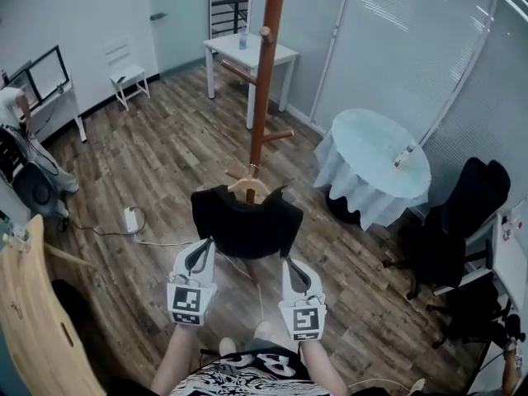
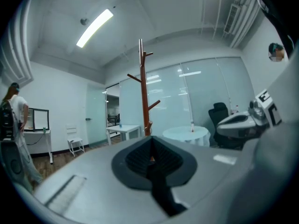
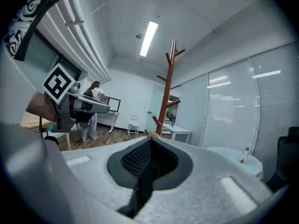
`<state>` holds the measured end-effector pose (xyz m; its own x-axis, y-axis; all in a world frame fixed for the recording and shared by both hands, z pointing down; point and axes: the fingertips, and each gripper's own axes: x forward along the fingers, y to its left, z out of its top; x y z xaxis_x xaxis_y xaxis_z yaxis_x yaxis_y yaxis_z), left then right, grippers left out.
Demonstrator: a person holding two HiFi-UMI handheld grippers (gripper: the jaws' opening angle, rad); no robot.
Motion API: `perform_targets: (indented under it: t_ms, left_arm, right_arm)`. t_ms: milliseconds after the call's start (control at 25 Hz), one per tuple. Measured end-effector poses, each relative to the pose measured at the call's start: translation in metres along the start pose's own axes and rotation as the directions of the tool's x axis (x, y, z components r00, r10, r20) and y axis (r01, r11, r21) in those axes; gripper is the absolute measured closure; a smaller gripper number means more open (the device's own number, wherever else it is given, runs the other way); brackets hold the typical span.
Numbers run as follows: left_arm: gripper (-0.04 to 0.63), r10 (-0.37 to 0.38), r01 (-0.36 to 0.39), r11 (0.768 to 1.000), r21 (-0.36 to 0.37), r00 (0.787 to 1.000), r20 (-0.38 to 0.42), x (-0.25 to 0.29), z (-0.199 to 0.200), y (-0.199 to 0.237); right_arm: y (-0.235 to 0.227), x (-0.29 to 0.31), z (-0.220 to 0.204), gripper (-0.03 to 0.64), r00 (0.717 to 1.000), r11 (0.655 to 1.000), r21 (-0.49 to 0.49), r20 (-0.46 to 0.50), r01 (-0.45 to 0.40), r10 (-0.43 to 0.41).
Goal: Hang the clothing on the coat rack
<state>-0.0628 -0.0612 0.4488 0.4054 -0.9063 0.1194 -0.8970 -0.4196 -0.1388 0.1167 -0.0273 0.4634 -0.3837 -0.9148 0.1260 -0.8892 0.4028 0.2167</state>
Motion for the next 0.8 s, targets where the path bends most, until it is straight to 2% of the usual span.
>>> perform_targets:
  t_ms: [120, 240, 520, 800]
  left_arm:
    - [0.606, 0.013, -0.013, 1.000, -0.003, 1.000, 0.006, 0.014, 0.008, -0.007]
    - [0.606, 0.024, -0.024, 1.000, -0.001, 1.000, 0.005, 0.021, 0.012, -0.008]
    - [0.606, 0.104, -0.104, 0.995, 0.003, 0.994, -0.017, 0.028, 0.015, -0.011]
    - [0.606, 0.137, -0.138, 0.990, -0.003, 0.990, -0.030, 0.025, 0.012, -0.021]
  right_arm:
    - [-0.028, 0.008, 0.000, 0.617, 1.000, 0.999, 0.039, 0.016, 0.013, -0.014]
    - [-0.043, 0.017, 0.005, 0.617, 0.999, 0.999, 0.034, 0.035, 0.012, -0.013]
    - [-0.045, 0.020, 0.011, 0.617, 0.997, 0.998, -0.003, 0.041, -0.058, 0.058]
    - [-0.046, 0.019, 0.005, 0.618, 0.995, 0.995, -0.014, 0.032, -0.094, 0.095]
